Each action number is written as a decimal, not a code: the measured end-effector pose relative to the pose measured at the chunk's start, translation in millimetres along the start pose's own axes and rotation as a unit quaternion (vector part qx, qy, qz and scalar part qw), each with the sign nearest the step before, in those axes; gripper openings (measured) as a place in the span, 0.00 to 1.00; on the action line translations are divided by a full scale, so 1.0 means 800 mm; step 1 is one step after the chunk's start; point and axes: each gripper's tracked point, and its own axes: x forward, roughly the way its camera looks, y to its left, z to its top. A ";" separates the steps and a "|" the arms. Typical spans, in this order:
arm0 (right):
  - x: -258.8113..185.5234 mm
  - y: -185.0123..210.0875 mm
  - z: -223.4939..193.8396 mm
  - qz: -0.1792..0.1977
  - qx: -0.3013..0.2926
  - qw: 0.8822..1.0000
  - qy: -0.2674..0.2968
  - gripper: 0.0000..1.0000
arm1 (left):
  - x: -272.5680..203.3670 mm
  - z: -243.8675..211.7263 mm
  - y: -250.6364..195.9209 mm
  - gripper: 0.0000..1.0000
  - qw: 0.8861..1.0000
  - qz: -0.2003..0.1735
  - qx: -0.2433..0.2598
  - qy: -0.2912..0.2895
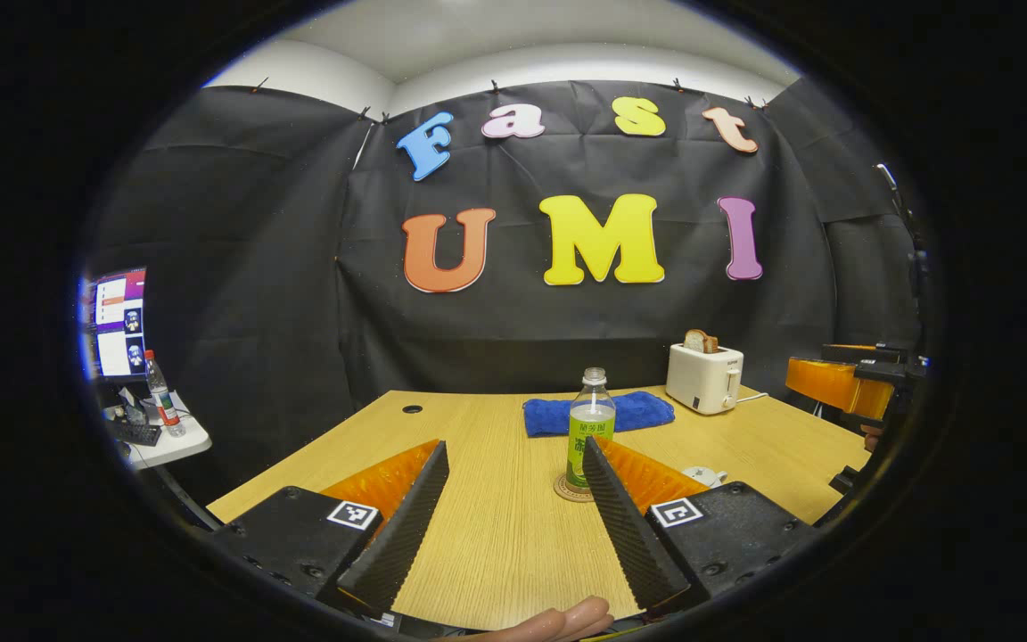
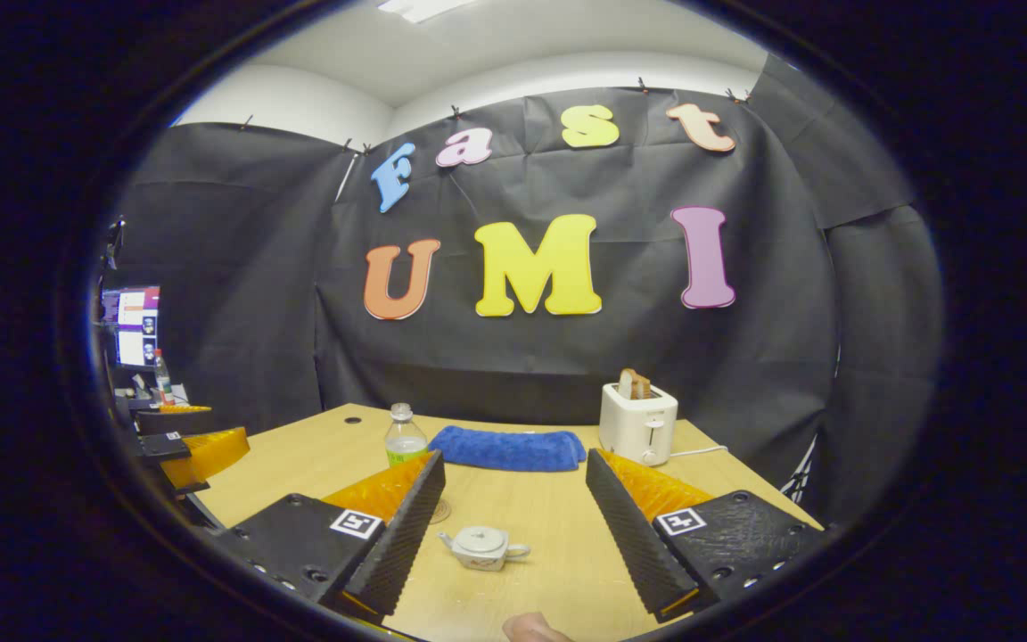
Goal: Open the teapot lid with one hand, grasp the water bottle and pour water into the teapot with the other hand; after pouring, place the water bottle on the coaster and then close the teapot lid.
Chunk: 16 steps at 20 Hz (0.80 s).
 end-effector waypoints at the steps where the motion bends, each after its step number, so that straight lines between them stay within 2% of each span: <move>1: -0.008 -0.002 0.002 -0.002 0.000 1.000 -0.003 0.95 | -0.002 0.004 -0.003 0.95 1.000 -0.002 0.003 -0.005; 5: -0.033 -0.016 0.013 -0.007 0.002 1.000 -0.026 0.96 | -0.009 0.013 -0.012 0.95 1.000 -0.011 0.011 -0.021; 10: -0.035 -0.035 -0.002 -0.013 -0.003 1.000 -0.016 0.99 | -0.009 0.009 -0.013 0.95 1.000 -0.006 0.025 -0.018; 11: -0.035 -0.033 -0.003 -0.009 -0.003 1.000 -0.014 0.95 | -0.009 0.010 -0.015 0.95 1.000 -0.007 0.024 -0.018; 13: -0.035 -0.041 -0.009 -0.015 -0.010 1.000 -0.009 0.95 | -0.011 0.010 -0.018 0.95 1.000 -0.011 0.022 -0.019; 14: -0.033 -0.044 -0.013 -0.019 -0.010 1.000 -0.006 0.99 | -0.010 0.010 -0.019 0.95 0.999 -0.012 0.022 -0.019; 16: -0.032 -0.044 -0.017 -0.019 -0.004 1.000 0.000 0.96 | -0.011 0.011 -0.019 0.95 0.999 -0.013 0.021 -0.021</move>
